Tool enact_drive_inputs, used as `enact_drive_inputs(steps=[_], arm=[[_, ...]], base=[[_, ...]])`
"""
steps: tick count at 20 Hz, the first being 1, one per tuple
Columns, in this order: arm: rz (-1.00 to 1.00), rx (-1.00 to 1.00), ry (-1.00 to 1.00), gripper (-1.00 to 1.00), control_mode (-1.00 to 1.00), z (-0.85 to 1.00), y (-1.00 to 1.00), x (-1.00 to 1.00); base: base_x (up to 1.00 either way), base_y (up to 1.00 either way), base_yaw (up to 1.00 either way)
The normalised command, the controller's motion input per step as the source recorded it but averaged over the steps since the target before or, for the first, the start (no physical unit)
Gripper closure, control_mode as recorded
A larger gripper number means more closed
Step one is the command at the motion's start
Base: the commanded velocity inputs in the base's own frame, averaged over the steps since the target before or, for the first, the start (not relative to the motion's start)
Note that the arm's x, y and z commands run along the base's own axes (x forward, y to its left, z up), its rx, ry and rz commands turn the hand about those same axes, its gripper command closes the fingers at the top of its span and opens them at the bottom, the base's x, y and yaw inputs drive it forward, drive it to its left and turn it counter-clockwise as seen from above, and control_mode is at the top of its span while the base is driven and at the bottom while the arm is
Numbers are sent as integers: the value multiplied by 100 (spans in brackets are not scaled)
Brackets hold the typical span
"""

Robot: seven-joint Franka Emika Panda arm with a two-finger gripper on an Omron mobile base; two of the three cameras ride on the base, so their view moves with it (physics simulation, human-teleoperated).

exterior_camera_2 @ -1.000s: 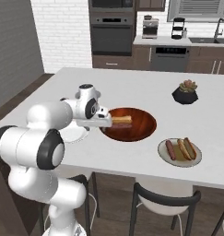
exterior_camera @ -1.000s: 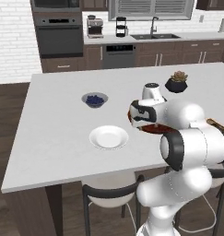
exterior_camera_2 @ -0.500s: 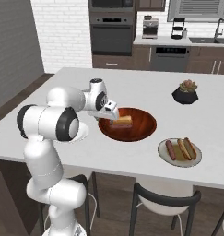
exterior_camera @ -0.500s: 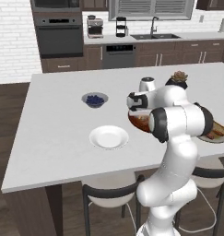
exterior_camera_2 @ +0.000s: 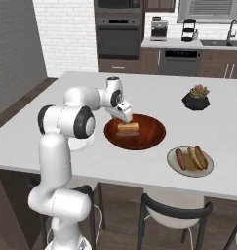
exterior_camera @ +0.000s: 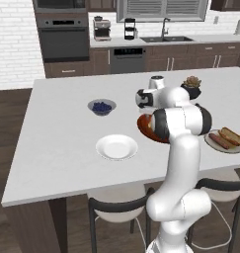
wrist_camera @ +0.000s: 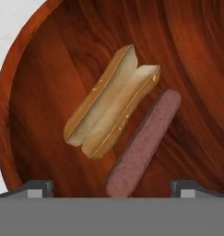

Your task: Place one bun and one sausage from the bowl on each plate.

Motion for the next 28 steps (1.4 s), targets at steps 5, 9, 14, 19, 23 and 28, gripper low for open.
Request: enact_drive_inputs(steps=[5, 9, 14, 19, 23, 28], arm=[[-9, 9, -1, -100, -100, -14, -25, 10], [-4, 7, 0, -100, -100, -17, -24, 0], [-3, 4, 0, -100, -100, -17, -17, 0], [-7, 1, 0, -100, -100, -18, -2, 1], [-7, 1, 0, -100, -100, -10, 0, 15], [-6, 2, 0, -100, -100, -10, 0, 13]], base=[[0, 0, 0], [0, 0, 0], [0, 0, 0], [0, 0, 0], [0, 0, 0], [0, 0, 0]])
